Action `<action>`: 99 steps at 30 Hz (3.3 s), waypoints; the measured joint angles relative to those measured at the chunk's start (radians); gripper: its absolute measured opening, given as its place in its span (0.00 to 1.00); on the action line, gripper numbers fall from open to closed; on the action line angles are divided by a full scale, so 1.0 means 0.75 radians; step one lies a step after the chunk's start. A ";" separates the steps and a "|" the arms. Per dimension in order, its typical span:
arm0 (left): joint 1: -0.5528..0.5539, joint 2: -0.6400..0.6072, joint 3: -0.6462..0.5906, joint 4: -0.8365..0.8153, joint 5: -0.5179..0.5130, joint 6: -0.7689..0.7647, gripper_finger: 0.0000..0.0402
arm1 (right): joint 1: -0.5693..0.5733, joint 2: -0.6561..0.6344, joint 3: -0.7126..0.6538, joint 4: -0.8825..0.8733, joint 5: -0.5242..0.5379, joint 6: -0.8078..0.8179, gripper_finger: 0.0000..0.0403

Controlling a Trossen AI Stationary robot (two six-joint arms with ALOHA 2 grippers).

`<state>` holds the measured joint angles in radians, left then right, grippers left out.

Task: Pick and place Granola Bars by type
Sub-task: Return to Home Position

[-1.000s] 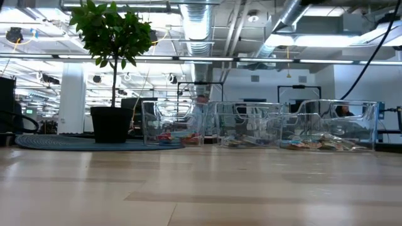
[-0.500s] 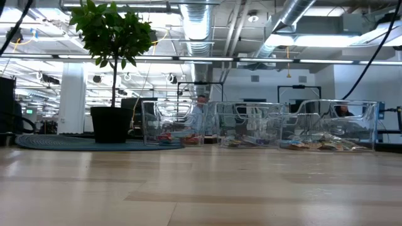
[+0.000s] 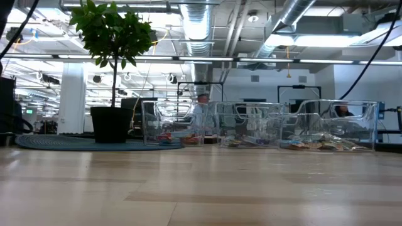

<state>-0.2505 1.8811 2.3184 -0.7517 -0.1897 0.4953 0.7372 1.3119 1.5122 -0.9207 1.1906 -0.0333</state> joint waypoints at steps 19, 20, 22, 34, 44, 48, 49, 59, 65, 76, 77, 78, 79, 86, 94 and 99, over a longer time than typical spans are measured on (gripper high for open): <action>0.377 -0.299 -0.001 -0.548 0.438 -0.074 0.42 | -0.623 -0.665 -0.336 0.575 -1.019 -0.394 0.67; 0.391 -0.304 -0.001 -0.546 0.452 -0.067 0.42 | -0.651 -0.696 -0.388 0.610 -1.064 -0.387 0.67; 0.419 -0.313 -0.001 -0.544 0.474 -0.063 0.42 | -0.699 -0.750 -0.479 0.681 -1.133 -0.383 0.67; 0.423 -0.522 -0.162 -0.474 0.556 -0.156 0.42 | -0.725 -0.985 -0.782 0.774 -1.172 -0.304 0.67; 0.170 -1.072 -1.046 0.169 0.092 -0.270 0.42 | -0.524 -1.026 -0.812 0.831 -1.172 -0.304 0.67; 0.119 -1.325 -1.374 0.349 -0.003 -0.313 0.42 | -0.495 -1.017 -0.813 0.807 -1.136 -0.328 0.67; 0.112 -1.386 -1.445 0.394 -0.012 -0.323 0.42 | -0.498 -1.017 -0.813 0.806 -1.112 -0.329 0.67; 0.095 -1.982 -2.014 0.558 -0.009 -0.372 0.42 | -0.580 -1.124 -1.013 0.895 -1.209 -0.254 0.67; 0.095 -2.255 -2.246 0.618 -0.014 -0.357 0.42 | -0.623 -1.189 -1.237 1.136 -1.227 -0.276 0.67; 0.096 -2.498 -2.500 0.613 -0.110 -0.367 0.42 | -0.776 -1.290 -1.407 1.286 -1.493 -0.256 0.67; 0.097 -2.493 -2.500 0.625 -0.116 -0.366 0.42 | -0.795 -1.293 -1.423 1.281 -1.496 -0.240 0.67; 0.097 -2.495 -2.503 0.626 -0.119 -0.365 0.42 | -0.814 -1.303 -1.445 1.277 -1.499 -0.228 0.67; 0.097 -2.506 -2.507 0.607 -0.118 -0.365 0.42 | -0.833 -1.310 -1.470 1.280 -1.515 -0.218 0.67; 0.097 -2.507 -2.541 0.566 -0.106 -0.395 0.42 | -0.929 -1.376 -1.670 1.400 -1.625 -0.175 0.67; 0.097 -2.504 -2.765 0.828 -0.117 -0.392 0.42 | -0.963 -1.556 -1.807 1.452 -1.625 -0.162 0.67; 0.098 -2.505 -2.864 0.966 -0.119 -0.378 0.42 | -0.951 -1.655 -1.842 1.448 -1.624 -0.155 0.67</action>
<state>-0.1772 0.0023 0.1702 -0.0270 -0.2790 0.2117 0.0240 0.0711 0.1307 0.1651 -0.0277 -0.1492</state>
